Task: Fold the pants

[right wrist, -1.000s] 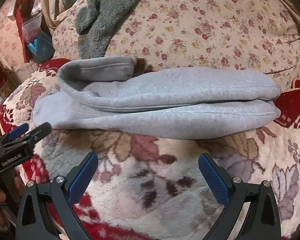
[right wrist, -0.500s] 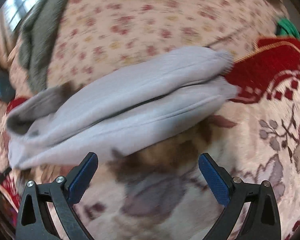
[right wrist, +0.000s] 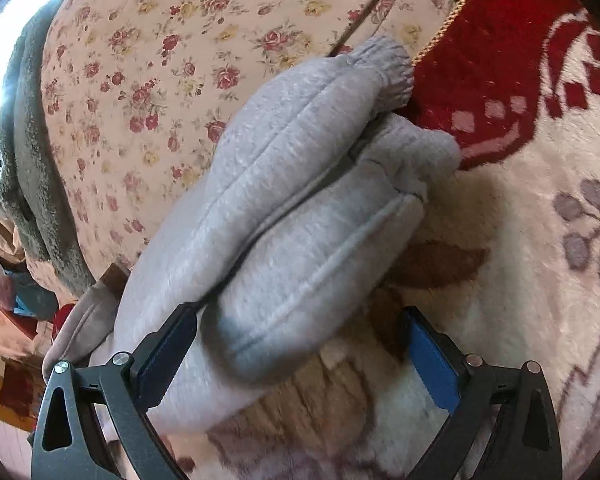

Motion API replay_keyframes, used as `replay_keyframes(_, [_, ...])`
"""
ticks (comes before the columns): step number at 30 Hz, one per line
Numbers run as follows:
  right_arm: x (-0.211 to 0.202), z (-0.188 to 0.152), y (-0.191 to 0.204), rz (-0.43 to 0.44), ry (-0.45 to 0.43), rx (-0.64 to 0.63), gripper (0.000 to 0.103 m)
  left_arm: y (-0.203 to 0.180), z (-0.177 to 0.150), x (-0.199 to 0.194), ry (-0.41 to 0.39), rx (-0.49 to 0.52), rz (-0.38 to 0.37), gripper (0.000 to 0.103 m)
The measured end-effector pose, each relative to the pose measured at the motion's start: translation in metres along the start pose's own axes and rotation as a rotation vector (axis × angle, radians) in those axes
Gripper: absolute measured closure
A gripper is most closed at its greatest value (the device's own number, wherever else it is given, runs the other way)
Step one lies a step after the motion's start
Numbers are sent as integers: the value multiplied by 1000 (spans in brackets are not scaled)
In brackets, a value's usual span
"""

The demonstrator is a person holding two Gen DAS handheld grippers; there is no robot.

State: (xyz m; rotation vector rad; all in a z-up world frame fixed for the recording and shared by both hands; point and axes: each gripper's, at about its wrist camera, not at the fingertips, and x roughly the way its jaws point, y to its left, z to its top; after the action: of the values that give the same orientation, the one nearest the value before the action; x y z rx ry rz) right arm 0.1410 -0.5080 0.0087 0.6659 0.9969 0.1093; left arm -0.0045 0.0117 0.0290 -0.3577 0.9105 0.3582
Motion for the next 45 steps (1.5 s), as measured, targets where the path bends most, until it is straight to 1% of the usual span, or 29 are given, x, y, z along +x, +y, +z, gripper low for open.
replay_keyframes(1, [2,0,2,19,2,-10,11,-1,1,3,7,1,0,0])
replay_keyframes(2, [4,-1,4,35,8,-26,29,-1,1,5,12,-1,-4,0])
replay_keyframes(3, [7,0,8,35,17,-40,54,-2,2,8,18,-7,-10,0])
replay_keyframes(5, [9,-2,12,31,10,-63,62,-1,3,12,38,-24,-30,0])
replay_keyframes(6, [8,-2,14,39,2,-72,68,-1,3,15,50,-34,-51,0])
replay_keyframes(7, [5,-3,16,39,-10,-84,70,-1,3,17,62,-39,-69,0])
replay_keyframes(8, [2,-4,19,38,-21,-101,75,-2,3,19,69,-42,-83,6])
replay_keyframes(9, [-1,-4,21,37,-33,-116,79,-3,3,19,66,-39,-106,13])
replay_keyframes(10, [-4,-4,24,36,-44,-131,81,-6,3,18,59,-22,-133,35])
replay_keyframes(11, [-8,-4,25,40,-52,-142,84,-9,4,18,57,-2,-152,54])
replay_keyframes(12, [-12,-3,26,50,-59,-148,86,-12,4,18,52,18,-167,62])
replay_keyframes(13, [-16,-3,27,58,-71,-149,88,-15,5,18,43,39,-172,73])
replay_keyframes(14, [-20,-2,27,71,-76,-146,91,-16,5,18,39,48,-170,79])
replay_keyframes(16, [-26,-3,26,96,-82,-144,92,-14,7,17,40,42,-191,84])
replay_keyframes(19, [-33,-7,28,100,-84,-163,93,-9,8,8,27,32,-227,87])
replay_keyframes(22, [-44,-11,29,115,-95,-172,94,-7,8,-10,-8,46,-246,88])
replay_keyframes(24, [-57,-15,29,127,-106,-178,94,-5,7,-22,-25,39,-270,88])
replay_keyframes(28, [-89,-24,31,151,-112,-195,94,1,7,-40,-28,48,-304,88])
replay_keyframes(32, [-122,-48,32,149,-89,-250,94,9,0,-55,-15,96,-316,88])
replay_keyframes(38, [-147,-91,25,126,-42,-299,94,24,-20,-62,21,148,-317,88])
replay_keyframes(42, [-152,-107,20,121,-11,-326,93,30,-26,-60,39,146,-320,88])
replay_keyframes(45, [-137,-115,7,89,50,-297,93,33,-30,-54,54,125,-302,83])
